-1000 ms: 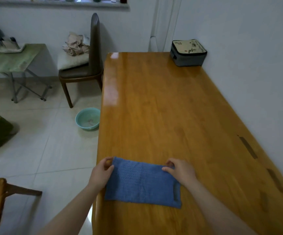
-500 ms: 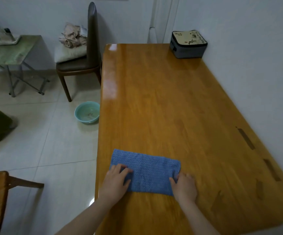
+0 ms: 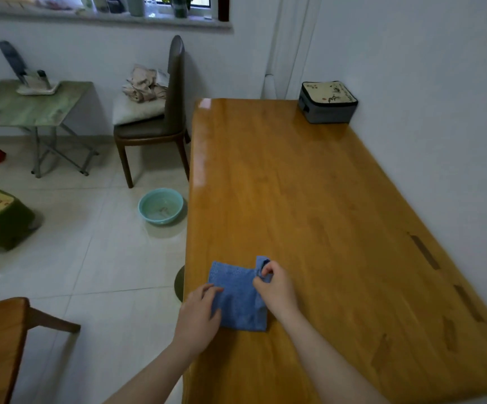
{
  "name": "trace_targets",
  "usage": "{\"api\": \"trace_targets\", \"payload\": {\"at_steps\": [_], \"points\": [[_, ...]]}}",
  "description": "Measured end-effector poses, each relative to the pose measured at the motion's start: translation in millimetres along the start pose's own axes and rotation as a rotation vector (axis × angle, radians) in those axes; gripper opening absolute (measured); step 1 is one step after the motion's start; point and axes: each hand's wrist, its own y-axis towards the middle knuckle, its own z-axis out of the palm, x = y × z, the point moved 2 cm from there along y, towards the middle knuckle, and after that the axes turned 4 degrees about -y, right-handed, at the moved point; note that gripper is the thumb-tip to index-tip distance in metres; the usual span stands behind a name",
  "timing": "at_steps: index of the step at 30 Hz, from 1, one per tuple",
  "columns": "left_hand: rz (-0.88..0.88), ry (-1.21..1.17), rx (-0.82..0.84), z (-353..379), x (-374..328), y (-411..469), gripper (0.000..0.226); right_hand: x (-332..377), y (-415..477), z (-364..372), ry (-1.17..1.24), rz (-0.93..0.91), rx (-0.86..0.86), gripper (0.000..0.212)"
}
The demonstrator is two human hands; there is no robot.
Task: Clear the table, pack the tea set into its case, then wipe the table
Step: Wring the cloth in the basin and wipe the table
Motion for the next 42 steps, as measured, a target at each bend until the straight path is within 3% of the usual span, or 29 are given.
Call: {"api": "trace_targets", "payload": {"at_steps": [5,8,10,15,20,26,34,42], "points": [[-0.066,-0.012,-0.006,-14,10,-1,0.045,32,5,63,0.005,0.043,0.057,0.025],[-0.084,-0.009,-0.03,-22,20,-2,0.041,39,-3,92,-0.06,0.007,0.148,0.01],[-0.104,-0.043,-0.054,-26,27,-6,0.034,38,-7,99,-0.23,-0.072,0.156,0.02],[-0.159,-0.099,-0.091,-31,45,-13,0.034,29,-2,87,-0.507,-0.262,-0.128,0.028],[-0.155,-0.072,-0.071,-33,49,-11,0.034,10,5,119,-0.793,-0.372,0.078,0.048],[-0.146,-0.049,-0.056,-34,55,-7,0.035,16,17,135,-0.742,-0.296,-0.024,0.072],[-0.106,-0.017,-0.032,-33,48,7,0.034,-11,6,138,-0.869,-0.35,0.002,0.068],[-0.134,-0.029,-0.024,-31,54,3,0.037,-26,-33,134,-0.84,-0.386,-0.021,0.06]]}}
